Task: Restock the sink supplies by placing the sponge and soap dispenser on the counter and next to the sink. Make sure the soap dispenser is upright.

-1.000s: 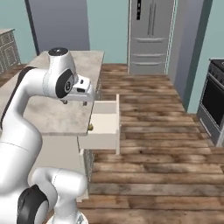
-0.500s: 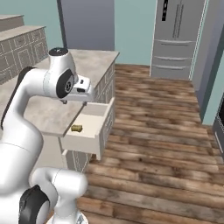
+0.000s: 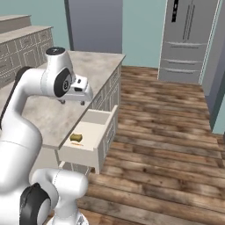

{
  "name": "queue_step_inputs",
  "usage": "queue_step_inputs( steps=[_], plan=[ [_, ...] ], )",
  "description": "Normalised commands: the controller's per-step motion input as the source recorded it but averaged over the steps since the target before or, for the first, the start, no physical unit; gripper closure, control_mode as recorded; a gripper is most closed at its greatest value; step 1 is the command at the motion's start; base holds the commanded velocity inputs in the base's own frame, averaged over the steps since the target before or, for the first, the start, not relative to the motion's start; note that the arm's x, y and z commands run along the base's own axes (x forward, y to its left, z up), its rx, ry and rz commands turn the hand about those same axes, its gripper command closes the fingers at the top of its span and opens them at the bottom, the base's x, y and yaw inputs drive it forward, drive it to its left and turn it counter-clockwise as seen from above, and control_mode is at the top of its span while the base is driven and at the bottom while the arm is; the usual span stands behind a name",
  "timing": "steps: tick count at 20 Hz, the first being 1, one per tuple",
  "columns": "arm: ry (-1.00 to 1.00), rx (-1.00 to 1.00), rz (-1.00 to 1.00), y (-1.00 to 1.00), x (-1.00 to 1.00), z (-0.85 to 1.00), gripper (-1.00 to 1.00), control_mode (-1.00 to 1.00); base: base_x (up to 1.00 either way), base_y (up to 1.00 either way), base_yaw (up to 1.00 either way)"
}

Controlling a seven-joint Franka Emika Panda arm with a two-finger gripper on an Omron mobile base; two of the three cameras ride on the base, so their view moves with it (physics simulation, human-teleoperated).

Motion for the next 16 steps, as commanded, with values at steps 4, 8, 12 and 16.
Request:
queue_step_inputs(
  steps=[4, 8, 12, 16],
  plan=[
    [0.00, 0.00, 0.00, 0.00, 0.00, 0.00, -1.00, 1.00, 0.19, 0.22, 0.00],
    [0.00, 0.00, 0.00, 0.00, 0.00, 0.00, -1.00, 1.00, 0.06, 0.09, 0.01],
    [0.06, 0.00, 0.00, 0.16, 0.04, -0.53, -1.00, -1.00, 0.00, 0.00, 0.00],
    [0.09, -0.01, 0.00, 0.68, 0.18, -1.00, -1.00, -1.00, 0.00, 0.00, 0.00]
  ],
)
